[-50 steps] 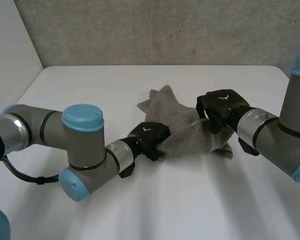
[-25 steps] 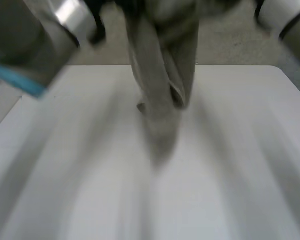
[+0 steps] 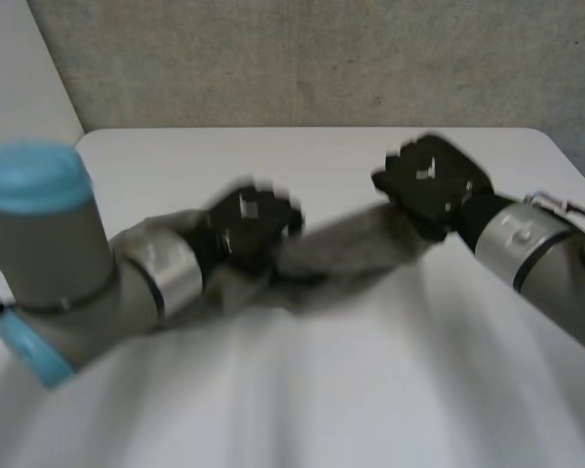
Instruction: Fold the towel.
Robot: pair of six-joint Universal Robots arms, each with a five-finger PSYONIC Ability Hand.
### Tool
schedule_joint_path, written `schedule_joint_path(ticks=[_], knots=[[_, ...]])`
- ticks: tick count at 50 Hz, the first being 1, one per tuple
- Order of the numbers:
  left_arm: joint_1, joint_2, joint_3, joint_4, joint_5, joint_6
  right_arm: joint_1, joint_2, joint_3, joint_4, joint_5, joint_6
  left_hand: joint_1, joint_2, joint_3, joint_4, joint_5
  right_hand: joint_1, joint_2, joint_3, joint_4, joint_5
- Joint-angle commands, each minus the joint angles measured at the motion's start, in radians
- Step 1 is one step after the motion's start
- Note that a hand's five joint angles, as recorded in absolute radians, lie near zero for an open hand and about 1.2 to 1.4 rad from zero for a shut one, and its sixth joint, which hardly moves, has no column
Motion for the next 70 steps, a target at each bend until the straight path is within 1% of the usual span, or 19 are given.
schedule_joint_path(ticks=[1, 2, 4, 6, 8, 9, 11, 16, 23, 29, 31, 32, 34, 37, 44, 49, 55, 64, 70], knots=[[0.001, -0.059, -0.117, 0.007, -0.006, 0.091, 0.003, 0.015, 0.028, 0.028, 0.07, -0.037, -0.154, -0.147, -0.155, -0.15, -0.161, 0.071, 0.1, 0.068, 0.068, 0.062], [0.01, -0.053, -0.121, 0.007, -0.006, 0.072, 0.003, 0.015, 0.028, 0.028, 0.07, -0.037, -0.262, -0.254, -0.263, -0.258, -0.268, 0.071, 0.1, 0.068, 0.068, 0.062], [0.016, -0.047, -0.124, 0.007, -0.006, 0.046, 0.009, 0.014, 0.029, 0.028, 0.096, -0.016, -0.321, -0.314, -0.322, -0.317, -0.327, 0.071, 0.1, 0.068, 0.068, 0.062], [0.027, -0.036, -0.127, 0.007, -0.006, 0.018, 0.008, 0.012, 0.029, 0.028, 0.108, -0.003, -0.325, -0.317, -0.325, -0.321, -0.331, 0.071, 0.1, 0.068, 0.068, 0.062], [0.087, 0.014, -0.147, 0.007, -0.006, -0.051, 0.005, 0.014, 0.029, 0.028, 0.119, 0.011, -0.328, -0.32, -0.328, -0.324, -0.334, 0.071, 0.1, 0.068, 0.068, 0.062], [0.087, 0.014, -0.147, 0.007, -0.006, -0.051, 0.003, 0.014, 0.029, 0.028, 0.13, 0.023, -0.328, -0.32, -0.328, -0.324, -0.334, 0.071, 0.1, 0.068, 0.068, 0.062], [0.125, 0.066, -0.19, 0.01, -0.004, -0.111, 0.003, 0.014, 0.032, 0.028, 0.136, 0.041, -0.328, -0.32, -0.328, -0.324, -0.334, 0.071, 0.1, 0.068, 0.068, 0.062], [0.141, 0.114, -0.259, 0.024, -0.006, -0.148, 0.0, 0.014, 0.045, 0.027, 0.141, 0.095, -0.319, -0.311, -0.32, -0.315, -0.325, 0.071, 0.1, 0.068, 0.068, 0.062], [0.179, 0.169, -0.368, 0.06, -0.01, -0.149, 0.002, 0.02, 0.046, 0.025, 0.141, 0.107, -0.307, -0.3, -0.308, -0.303, -0.313, 0.071, 0.1, 0.068, 0.068, 0.062], [0.197, 0.18, -0.442, 0.082, -0.064, -0.148, 0.003, 0.021, 0.04, 0.019, 0.16, 0.135, -0.304, -0.297, -0.305, -0.3, -0.31, 0.071, 0.1, 0.068, 0.068, 0.062], [0.203, 0.179, -0.454, 0.082, -0.073, -0.148, 0.003, 0.037, 0.023, 0.021, 0.221, 0.226, -0.304, -0.297, -0.305, -0.3, -0.31, 0.071, 0.1, 0.068, 0.068, 0.062], [0.207, 0.179, -0.465, 0.084, -0.078, -0.149, 0.003, 0.037, 0.023, 0.021, 0.222, 0.227, -0.304, -0.297, -0.305, -0.3, -0.31, 0.071, 0.1, 0.068, 0.068, 0.062], [0.207, 0.174, -0.474, 0.085, -0.078, -0.149, 0.006, 0.06, 0.0, 0.027, 0.268, 0.326, -0.304, -0.297, -0.305, -0.3, -0.31, 0.071, 0.1, 0.068, 0.068, 0.062], [0.207, 0.169, -0.482, 0.1, -0.081, -0.149, 0.011, 0.089, -0.009, 0.028, 0.279, 0.379, -0.304, -0.297, -0.305, -0.3, -0.31, 0.071, 0.1, 0.068, 0.068, 0.062], [0.216, 0.166, -0.491, 0.14, -0.083, -0.146, 0.015, 0.116, -0.007, 0.028, 0.285, 0.379, -0.304, -0.297, -0.305, -0.3, -0.31, 0.071, 0.1, 0.068, 0.068, 0.062], [0.289, 0.174, -0.525, 0.163, -0.078, -0.134, 0.012, 0.126, -0.007, 0.027, 0.288, 0.377, -0.304, -0.297, -0.305, -0.3, -0.31, 0.071, 0.1, 0.068, 0.068, 0.062], [0.351, 0.176, -0.548, 0.182, -0.078, -0.131, 0.002, 0.139, -0.012, 0.025, 0.291, 0.364, -0.304, -0.297, -0.305, -0.3, -0.31, 0.071, 0.1, 0.068, 0.068, 0.062], [0.412, 0.195, -0.583, 0.18, -0.067, -0.133, 0.002, 0.155, -0.017, 0.028, 0.294, 0.356, -0.304, -0.297, -0.305, -0.3, -0.31, 0.071, 0.1, 0.068, 0.068, 0.062], [0.429, 0.222, -0.614, 0.176, -0.066, -0.111, 0.003, 0.156, -0.015, 0.028, 0.294, 0.356, -0.307, -0.299, -0.308, -0.303, -0.313, 0.071, 0.1, 0.068, 0.068, 0.062]])
